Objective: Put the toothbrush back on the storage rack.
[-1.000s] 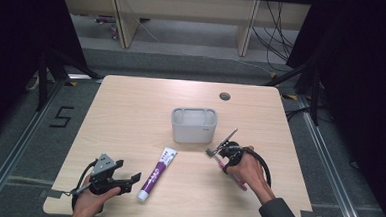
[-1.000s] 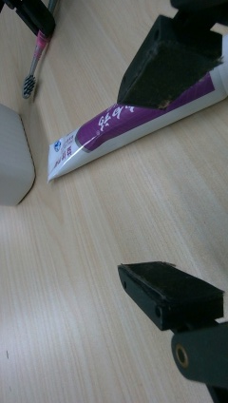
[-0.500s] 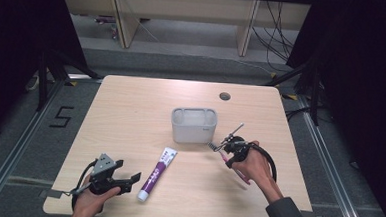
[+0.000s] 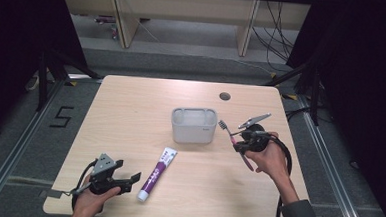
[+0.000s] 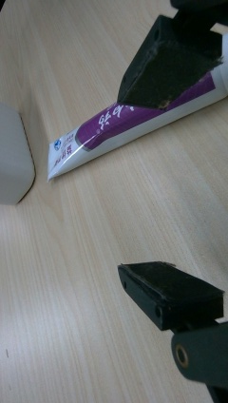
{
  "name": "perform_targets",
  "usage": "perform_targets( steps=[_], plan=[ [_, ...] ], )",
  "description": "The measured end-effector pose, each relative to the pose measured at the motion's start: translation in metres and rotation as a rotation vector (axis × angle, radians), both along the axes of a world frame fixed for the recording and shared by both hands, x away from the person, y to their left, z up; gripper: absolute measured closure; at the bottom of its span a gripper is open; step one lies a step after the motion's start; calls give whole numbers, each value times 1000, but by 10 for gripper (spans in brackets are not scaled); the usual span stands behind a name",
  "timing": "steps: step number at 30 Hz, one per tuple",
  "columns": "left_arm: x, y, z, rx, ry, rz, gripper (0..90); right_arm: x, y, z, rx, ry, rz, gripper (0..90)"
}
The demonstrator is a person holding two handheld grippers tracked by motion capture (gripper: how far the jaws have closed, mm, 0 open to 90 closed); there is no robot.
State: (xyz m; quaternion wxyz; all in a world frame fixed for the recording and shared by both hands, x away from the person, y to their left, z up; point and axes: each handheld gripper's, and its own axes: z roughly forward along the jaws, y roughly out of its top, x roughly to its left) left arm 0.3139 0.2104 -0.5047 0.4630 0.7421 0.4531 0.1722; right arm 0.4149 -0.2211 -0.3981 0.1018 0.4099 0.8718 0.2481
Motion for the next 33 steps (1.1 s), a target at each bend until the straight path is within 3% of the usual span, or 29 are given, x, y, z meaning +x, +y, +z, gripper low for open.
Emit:
perform_targets(
  steps=[1,5,8,12,13,17,23,24,27,29,32,33],
  plan=[
    [0,0,0,0,0,-1,160,1,-2,1,8,-25,22,833],
    [0,0,0,0,0,-1,160,2,-2,7,50,-47,-17,833],
    [0,0,0,0,1,2,159,6,-4,11,81,-105,-5,833],
    [0,0,0,1,2,-1,160,9,-5,22,125,-129,-23,833],
    [0,0,0,5,3,4,160,12,-6,22,131,-177,-7,833],
    [0,0,0,3,4,3,160,19,-5,31,194,-199,-35,833],
    [0,1,0,-1,4,-4,160,30,-4,43,232,-231,-39,833],
    [0,0,1,4,6,1,159,29,-2,45,250,-213,-68,833],
    [0,-1,0,-1,6,1,159,36,-1,46,261,-267,-55,833],
    [0,0,0,2,5,1,159,37,2,47,288,-245,-73,833],
    [0,0,0,2,6,2,160,42,5,48,288,-287,-63,833],
    [0,0,0,0,5,0,159,43,7,47,308,-281,-59,834]
  ],
)
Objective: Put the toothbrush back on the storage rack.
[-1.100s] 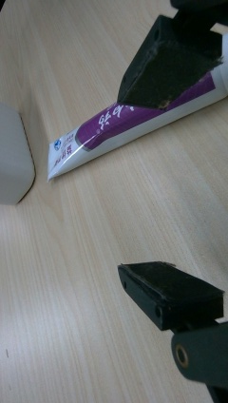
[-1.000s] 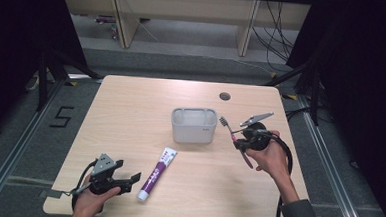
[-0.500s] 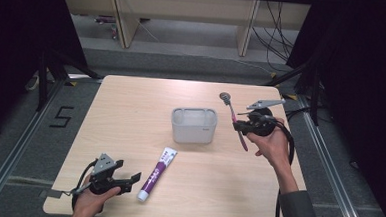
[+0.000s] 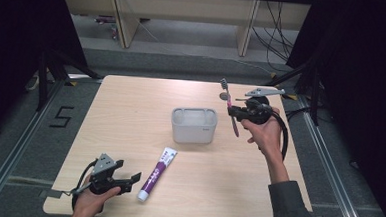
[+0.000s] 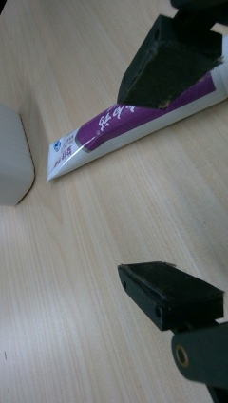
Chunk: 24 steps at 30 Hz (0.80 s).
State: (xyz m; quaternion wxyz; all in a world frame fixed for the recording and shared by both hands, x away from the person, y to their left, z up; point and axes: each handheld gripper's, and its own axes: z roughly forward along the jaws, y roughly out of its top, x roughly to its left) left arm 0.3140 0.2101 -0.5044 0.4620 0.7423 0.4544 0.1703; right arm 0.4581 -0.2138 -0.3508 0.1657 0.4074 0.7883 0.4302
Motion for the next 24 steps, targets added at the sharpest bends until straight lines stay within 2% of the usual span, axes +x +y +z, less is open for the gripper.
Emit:
perform_targets(
  steps=[2,5,8,9,11,13,16,17,18,20,22,23,24],
  plan=[
    [0,0,0,1,-1,-1,159,3,4,0,32,-13,-10,834],
    [0,0,0,-3,1,1,159,6,8,2,48,-17,-9,833],
    [0,0,0,-3,1,0,159,9,14,2,71,-41,-6,833],
    [0,0,0,-4,0,0,159,9,17,3,89,-20,-10,833],
    [0,-1,0,-11,-1,2,160,12,20,4,93,-42,-9,833],
    [0,-1,0,-10,-1,2,160,15,24,5,101,-37,0,833],
    [0,-1,0,-13,-3,-2,159,21,27,6,88,-63,6,833],
    [0,-1,0,-13,-2,-3,159,22,30,5,119,-30,-5,833],
    [0,-1,0,-14,-2,-2,159,26,29,4,115,-46,-1,834],
    [0,-1,0,-18,-3,-3,159,28,31,3,142,-21,-17,833],
    [0,0,0,-9,-1,-7,159,32,32,1,145,-32,-11,833],
    [0,-1,0,-12,0,-4,159,33,34,1,153,-21,-21,833],
    [0,-1,0,-11,-1,-6,159,36,35,-1,149,-35,-8,833]
  ],
)
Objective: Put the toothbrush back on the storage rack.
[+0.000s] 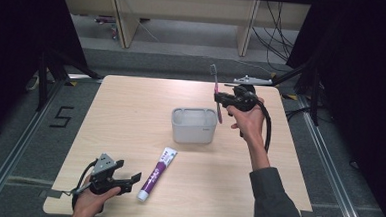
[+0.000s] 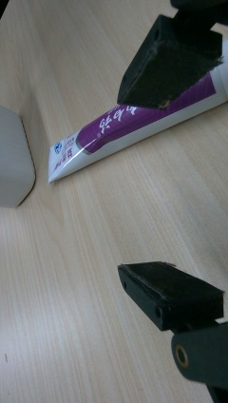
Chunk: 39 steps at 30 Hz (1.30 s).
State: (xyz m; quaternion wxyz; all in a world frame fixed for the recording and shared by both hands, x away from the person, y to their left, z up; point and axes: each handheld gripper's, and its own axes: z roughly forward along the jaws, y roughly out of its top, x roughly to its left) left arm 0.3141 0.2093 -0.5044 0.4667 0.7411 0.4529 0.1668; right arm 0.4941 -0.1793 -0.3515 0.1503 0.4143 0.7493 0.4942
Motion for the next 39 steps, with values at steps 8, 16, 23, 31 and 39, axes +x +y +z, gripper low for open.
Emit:
perform_targets(
  steps=[8,16,23,31,39],
  plan=[
    [0,1,0,3,2,-1,159,7,10,-6,5,-20,-12,833],
    [0,0,1,-3,1,1,159,16,16,-12,39,-6,-28,833],
    [-1,0,1,-1,2,4,159,20,19,-22,44,-23,-30,833],
    [-1,0,1,-1,2,1,159,24,21,-29,53,-12,-43,833],
    [-1,0,1,0,2,-1,159,25,23,-38,45,-12,-52,832]
  ],
)
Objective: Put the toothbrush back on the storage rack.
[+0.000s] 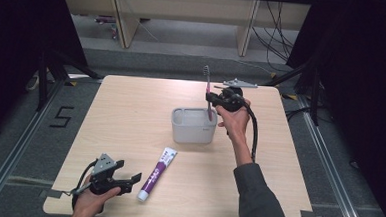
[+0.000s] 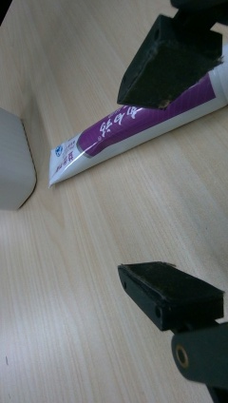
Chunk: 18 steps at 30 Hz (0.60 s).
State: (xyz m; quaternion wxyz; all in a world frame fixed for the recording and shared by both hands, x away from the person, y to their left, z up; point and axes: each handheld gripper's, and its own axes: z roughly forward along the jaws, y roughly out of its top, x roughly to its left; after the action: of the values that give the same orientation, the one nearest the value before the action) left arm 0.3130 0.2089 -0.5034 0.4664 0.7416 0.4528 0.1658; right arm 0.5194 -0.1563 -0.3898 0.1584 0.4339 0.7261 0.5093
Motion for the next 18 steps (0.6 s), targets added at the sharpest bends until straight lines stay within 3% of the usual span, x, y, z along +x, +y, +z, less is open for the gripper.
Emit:
perform_targets(
  steps=[10,13,14,18],
  plan=[
    [0,-1,0,-2,-1,-5,159,1,-7,-9,-15,-10,-17,832],
    [0,-1,0,-1,-1,-8,159,1,-8,-13,-8,-9,-9,831],
    [0,-1,-1,-3,-1,-6,159,-1,-7,-15,9,17,-17,831],
    [0,-1,0,-5,-1,-6,159,0,-8,-22,12,14,-10,830]
  ],
)
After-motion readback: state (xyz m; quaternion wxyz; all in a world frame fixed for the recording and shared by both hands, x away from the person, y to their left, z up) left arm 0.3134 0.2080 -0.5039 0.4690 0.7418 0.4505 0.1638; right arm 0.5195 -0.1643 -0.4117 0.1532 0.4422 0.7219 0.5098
